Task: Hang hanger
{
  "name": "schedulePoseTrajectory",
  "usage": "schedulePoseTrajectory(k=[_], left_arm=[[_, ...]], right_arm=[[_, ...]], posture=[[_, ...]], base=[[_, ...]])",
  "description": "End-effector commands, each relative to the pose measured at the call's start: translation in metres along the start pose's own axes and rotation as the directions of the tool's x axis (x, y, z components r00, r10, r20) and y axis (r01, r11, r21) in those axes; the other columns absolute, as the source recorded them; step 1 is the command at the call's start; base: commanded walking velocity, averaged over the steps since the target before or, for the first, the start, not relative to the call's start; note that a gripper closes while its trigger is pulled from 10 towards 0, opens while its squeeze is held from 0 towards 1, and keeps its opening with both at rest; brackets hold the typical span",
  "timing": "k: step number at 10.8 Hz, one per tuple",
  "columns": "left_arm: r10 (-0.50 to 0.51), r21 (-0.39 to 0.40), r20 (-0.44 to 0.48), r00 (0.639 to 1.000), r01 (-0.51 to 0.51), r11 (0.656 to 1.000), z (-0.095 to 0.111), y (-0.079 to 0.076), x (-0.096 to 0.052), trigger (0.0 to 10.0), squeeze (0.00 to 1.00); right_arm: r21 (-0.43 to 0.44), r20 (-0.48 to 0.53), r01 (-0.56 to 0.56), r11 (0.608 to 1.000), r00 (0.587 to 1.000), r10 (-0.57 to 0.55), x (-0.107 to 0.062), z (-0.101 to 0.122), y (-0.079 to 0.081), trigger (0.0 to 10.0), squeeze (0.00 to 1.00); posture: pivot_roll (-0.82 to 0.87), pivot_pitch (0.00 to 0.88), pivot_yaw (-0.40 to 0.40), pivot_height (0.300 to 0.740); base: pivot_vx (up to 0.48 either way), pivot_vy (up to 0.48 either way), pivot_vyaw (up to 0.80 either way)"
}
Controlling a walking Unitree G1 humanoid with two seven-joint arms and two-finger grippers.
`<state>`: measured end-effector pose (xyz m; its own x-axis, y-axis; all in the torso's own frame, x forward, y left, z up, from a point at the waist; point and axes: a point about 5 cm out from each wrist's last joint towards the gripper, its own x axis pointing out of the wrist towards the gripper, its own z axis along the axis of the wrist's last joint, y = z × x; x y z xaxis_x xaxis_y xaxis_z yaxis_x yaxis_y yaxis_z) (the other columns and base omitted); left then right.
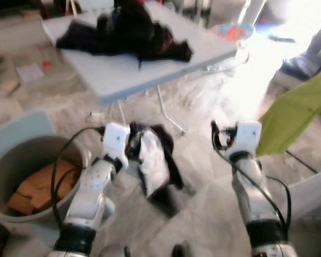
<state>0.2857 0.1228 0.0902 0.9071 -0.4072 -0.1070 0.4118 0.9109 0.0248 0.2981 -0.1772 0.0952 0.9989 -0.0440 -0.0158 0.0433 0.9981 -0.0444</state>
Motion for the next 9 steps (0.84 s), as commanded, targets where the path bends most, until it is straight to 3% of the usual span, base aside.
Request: schedulePoseTrajectory(k=[1, 3, 5, 6, 9], left_arm=[[0.043, 0.024, 0.017, 0.999, -0.043, 0.999, 0.0, 0.016, -0.004, 10.0, 0.0], [0.099, 0.05, -0.001, 0.995, -0.099, 0.994, -0.01, 0.029, -0.019, 10.0, 0.0], [0.11, 0.038, -0.016, 0.994, -0.109, 0.993, -0.018, 0.031, -0.03, 10.0, 0.0], [0.114, 0.028, -0.008, 0.993, -0.114, 0.993, -0.018, 0.033, -0.03, 10.0, 0.0], [0.093, 0.034, 0.016, 0.996, -0.094, 0.995, -0.009, 0.033, -0.021, 10.0, 0.0]], right_arm=[[-0.019, 0.008, 0.004, 1.0, 1.0, -0.003, -0.005, 0.001, -0.005, 10.0, 0.0], [-0.04, -0.02, 0.013, 0.999, 1.0, -0.014, -0.023, -0.008, -0.011, 10.0, 0.0], [-0.071, -0.064, 0.055, 0.996, 0.996, -0.059, -0.041, -0.02, -0.018, 10.0, 0.0], [-0.076, -0.079, 0.052, 0.996, 0.995, -0.058, -0.045, -0.024, -0.017, 10.0, 0.0], [-0.074, -0.06, 0.043, 0.996, 0.997, -0.048, -0.033, -0.016, -0.013, 10.0, 0.0]], posture=[[-0.05, 0.051, -0.026, 0.74], [-0.05, 0.05, -0.028, 0.74], [-0.05, 0.05, -0.028, 0.74], [-0.04, 0.053, -0.03, 0.74], [-0.05, 0.057, -0.026, 0.74]], base=[[0.0, 0.0, 0.0], [0.0, 0.0, 0.0], [0.0, 0.0, 0.0], [0.0, 0.0, -0.8], [0.288, 0.0, -0.8]])
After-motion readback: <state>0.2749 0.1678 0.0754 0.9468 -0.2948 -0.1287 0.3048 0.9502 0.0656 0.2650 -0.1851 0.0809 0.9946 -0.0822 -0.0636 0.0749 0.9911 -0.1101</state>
